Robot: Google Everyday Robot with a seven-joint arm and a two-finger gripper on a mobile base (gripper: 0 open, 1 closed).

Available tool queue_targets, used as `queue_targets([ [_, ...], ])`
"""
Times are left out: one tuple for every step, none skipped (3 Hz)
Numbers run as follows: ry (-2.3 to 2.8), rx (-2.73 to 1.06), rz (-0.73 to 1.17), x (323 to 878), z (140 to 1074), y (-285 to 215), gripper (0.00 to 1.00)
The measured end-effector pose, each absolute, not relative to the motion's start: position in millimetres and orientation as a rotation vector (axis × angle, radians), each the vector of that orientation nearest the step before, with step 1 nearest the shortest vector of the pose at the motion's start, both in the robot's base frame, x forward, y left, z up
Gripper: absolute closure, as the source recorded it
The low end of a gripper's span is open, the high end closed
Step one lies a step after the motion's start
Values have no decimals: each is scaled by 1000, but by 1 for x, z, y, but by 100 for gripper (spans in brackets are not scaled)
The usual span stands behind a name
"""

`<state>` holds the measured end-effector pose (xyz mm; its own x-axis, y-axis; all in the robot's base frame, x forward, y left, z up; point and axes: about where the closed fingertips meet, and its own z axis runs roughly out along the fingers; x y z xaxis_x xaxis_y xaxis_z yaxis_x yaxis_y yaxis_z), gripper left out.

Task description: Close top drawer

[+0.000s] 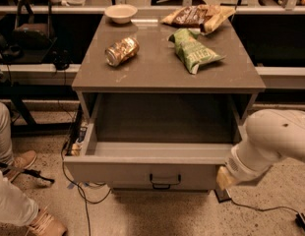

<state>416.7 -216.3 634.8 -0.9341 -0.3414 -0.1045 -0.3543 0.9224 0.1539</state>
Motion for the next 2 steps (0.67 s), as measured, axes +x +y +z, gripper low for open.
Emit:
queue_targets([
  [2989, -537, 256, 425, 632, -213, 100],
  [2907, -476, 264, 464, 633, -200, 100],
])
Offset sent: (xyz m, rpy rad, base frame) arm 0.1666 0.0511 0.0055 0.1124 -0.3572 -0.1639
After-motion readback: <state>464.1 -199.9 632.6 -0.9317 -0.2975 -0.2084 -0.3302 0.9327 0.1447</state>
